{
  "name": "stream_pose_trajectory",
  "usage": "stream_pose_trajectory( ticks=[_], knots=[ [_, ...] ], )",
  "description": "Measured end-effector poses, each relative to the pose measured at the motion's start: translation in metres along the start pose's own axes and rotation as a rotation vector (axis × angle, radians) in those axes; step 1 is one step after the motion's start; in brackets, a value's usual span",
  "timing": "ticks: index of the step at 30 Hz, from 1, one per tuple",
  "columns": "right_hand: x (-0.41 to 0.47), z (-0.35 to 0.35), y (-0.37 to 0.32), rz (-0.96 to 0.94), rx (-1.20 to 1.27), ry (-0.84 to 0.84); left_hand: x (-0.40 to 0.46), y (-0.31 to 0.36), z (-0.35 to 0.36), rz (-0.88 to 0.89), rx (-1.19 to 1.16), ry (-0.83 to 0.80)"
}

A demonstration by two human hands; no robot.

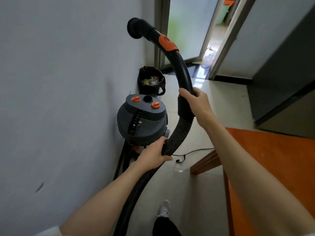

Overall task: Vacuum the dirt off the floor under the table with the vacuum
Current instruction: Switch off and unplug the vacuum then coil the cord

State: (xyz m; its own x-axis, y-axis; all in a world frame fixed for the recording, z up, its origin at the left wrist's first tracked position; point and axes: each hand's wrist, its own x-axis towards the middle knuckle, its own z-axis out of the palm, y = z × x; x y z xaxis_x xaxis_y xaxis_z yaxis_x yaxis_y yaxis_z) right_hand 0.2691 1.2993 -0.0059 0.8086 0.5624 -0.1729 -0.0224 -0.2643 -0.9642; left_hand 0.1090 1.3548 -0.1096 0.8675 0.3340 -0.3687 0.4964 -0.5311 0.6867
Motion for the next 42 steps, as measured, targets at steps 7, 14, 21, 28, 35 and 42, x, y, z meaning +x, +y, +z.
stream_pose_trajectory(
  ticks=[7, 14, 21, 28, 35, 42],
  knots=[
    [0.078, -0.015, -0.019, -0.148, -0.174, 0.099, 0.074, 0.034, -0.016, -0.031, -0.133, -0.058],
    [0.138, 0.006, 0.032, -0.032, -0.189, 0.189, 0.134, -0.025, -0.065, -0.061, -0.15, 0.068],
    [0.196, 0.045, 0.116, 0.131, -0.135, 0.244, 0.223, -0.1, -0.094, -0.161, -0.002, 0.276],
    [0.234, 0.061, 0.192, 0.279, -0.121, 0.212, 0.306, -0.125, -0.064, -0.216, 0.247, 0.322],
    [0.255, 0.064, 0.224, 0.348, -0.078, 0.135, 0.349, -0.137, -0.054, -0.159, 0.719, 0.168],
    [0.276, 0.074, 0.233, 0.412, -0.066, 0.04, 0.359, -0.137, -0.054, -0.16, 0.774, 0.077]
  ],
)
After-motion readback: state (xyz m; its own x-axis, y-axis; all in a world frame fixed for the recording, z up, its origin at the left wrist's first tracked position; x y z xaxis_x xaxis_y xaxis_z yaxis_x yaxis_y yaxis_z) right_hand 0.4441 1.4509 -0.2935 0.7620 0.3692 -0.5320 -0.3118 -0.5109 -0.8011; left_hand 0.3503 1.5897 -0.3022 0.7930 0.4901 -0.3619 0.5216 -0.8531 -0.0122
